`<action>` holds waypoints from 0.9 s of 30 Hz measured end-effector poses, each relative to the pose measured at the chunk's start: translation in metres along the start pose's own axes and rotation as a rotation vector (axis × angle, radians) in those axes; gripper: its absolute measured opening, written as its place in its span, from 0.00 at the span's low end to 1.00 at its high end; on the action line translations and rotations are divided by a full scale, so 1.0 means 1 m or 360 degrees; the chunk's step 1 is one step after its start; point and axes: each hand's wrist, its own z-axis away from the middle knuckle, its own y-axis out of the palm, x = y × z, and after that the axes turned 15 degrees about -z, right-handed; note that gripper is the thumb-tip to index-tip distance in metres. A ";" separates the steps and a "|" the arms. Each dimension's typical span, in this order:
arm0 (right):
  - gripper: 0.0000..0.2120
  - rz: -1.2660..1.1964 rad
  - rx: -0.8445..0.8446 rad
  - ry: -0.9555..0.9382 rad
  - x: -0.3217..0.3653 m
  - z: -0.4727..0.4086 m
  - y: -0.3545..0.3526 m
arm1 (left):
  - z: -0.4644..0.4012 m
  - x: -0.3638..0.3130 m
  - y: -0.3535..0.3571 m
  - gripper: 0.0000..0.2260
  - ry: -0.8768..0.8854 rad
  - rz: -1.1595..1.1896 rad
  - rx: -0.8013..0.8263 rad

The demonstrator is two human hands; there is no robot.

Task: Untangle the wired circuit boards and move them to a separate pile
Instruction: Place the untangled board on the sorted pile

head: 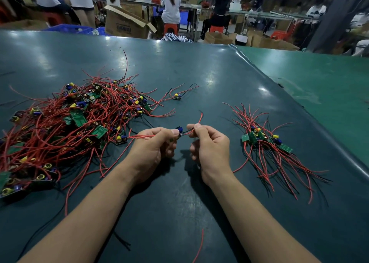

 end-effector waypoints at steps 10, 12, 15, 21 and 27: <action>0.13 0.0359 0.0030 -0.0114 0.006 -0.013 -0.009 | -0.002 0.003 0.001 0.16 0.0081 -0.0097 -0.0092; 0.14 0.0337 0.0065 -0.0088 0.007 -0.015 -0.012 | -0.002 0.002 0.001 0.11 0.0079 -0.0070 -0.0099; 0.14 0.0427 0.0101 -0.0106 0.009 -0.016 -0.014 | -0.003 0.002 0.000 0.09 0.0054 -0.0037 -0.0121; 0.09 0.0127 0.0005 0.0074 0.012 -0.014 -0.012 | -0.006 0.003 0.001 0.09 0.0011 -0.0004 -0.0147; 0.09 -0.0374 -0.0068 0.0371 0.018 -0.016 -0.009 | -0.006 0.001 0.000 0.07 0.0000 -0.0025 -0.0113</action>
